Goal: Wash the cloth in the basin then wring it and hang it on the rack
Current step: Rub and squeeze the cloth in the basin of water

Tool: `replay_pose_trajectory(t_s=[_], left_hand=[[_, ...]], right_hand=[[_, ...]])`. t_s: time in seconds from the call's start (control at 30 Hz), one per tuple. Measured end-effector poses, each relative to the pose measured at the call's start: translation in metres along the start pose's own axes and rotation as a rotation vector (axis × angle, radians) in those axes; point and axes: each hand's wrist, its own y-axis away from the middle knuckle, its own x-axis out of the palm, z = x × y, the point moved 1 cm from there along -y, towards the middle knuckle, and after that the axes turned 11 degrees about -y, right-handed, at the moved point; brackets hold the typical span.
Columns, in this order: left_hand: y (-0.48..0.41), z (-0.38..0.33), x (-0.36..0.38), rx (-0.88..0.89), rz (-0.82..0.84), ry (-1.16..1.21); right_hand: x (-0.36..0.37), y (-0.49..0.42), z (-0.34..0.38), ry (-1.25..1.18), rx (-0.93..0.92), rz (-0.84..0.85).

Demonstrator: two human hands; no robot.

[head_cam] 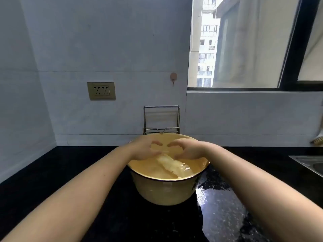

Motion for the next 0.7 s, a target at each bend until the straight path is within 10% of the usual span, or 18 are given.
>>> replay_pose_trajectory(t_s=[0.23, 0.7], left_hand=[[-0.015, -0.011, 0.016, 0.013, 0.304, -0.133], [-0.027, -0.008, 0.036, -0.013, 0.489, -0.002]], right_hand=[[0.016, -0.018, -0.007, 0.354, 0.1, 0.313], [0.018, -0.032, -0.014, 0.255, 0.036, 0.098]])
